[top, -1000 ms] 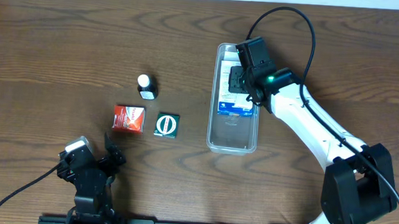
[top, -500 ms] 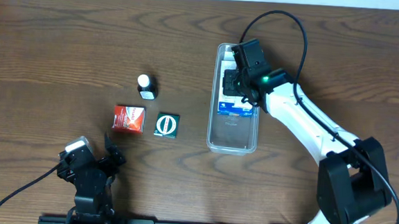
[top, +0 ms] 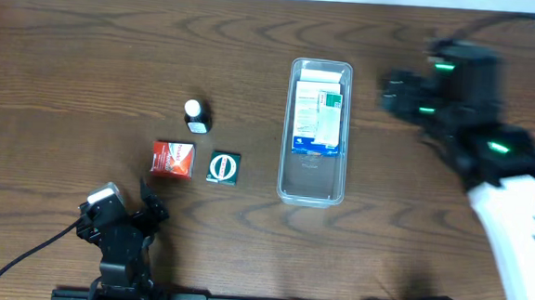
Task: Pack container
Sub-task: 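Release and raise right gripper away to the right, then reach left gripper to the dark bottle and grasp its cap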
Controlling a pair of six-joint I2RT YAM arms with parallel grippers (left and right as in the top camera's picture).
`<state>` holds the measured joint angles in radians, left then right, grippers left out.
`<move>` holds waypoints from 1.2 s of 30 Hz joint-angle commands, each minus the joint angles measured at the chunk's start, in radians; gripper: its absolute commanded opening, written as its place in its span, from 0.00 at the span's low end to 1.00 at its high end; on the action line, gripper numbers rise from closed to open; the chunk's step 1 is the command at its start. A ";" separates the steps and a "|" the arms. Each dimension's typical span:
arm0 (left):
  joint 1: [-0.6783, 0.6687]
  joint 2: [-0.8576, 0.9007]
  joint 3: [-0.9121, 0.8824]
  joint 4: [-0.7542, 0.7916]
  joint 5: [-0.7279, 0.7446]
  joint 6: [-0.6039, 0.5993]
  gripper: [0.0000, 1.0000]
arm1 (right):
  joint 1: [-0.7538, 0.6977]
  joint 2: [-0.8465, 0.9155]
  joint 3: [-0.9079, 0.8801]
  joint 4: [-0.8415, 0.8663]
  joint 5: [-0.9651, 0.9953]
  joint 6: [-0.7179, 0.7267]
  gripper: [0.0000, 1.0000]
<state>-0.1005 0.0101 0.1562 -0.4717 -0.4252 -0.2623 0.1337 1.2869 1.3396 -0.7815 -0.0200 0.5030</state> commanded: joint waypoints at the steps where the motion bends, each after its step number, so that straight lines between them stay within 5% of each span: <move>1: 0.004 -0.007 -0.020 0.008 -0.027 0.003 0.98 | -0.116 -0.043 0.002 -0.045 0.000 0.024 0.99; 16: 0.004 0.051 0.043 0.092 0.168 -0.008 0.98 | -0.193 -0.053 0.002 -0.201 0.001 0.023 0.99; 27: 0.004 0.736 0.597 -0.044 0.150 0.032 0.98 | -0.193 -0.053 0.002 -0.203 0.001 0.023 0.99; 32: 0.004 1.036 0.908 -0.158 0.290 0.032 0.98 | -0.193 -0.053 0.002 -0.203 0.001 0.023 0.99; 36: 0.004 1.174 0.975 -0.163 0.373 0.033 0.98 | -0.193 -0.053 0.002 -0.203 0.001 0.023 0.99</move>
<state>-0.1005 1.1206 1.1030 -0.6243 -0.1482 -0.2382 -0.0555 1.2350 1.3396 -0.9833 -0.0189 0.5159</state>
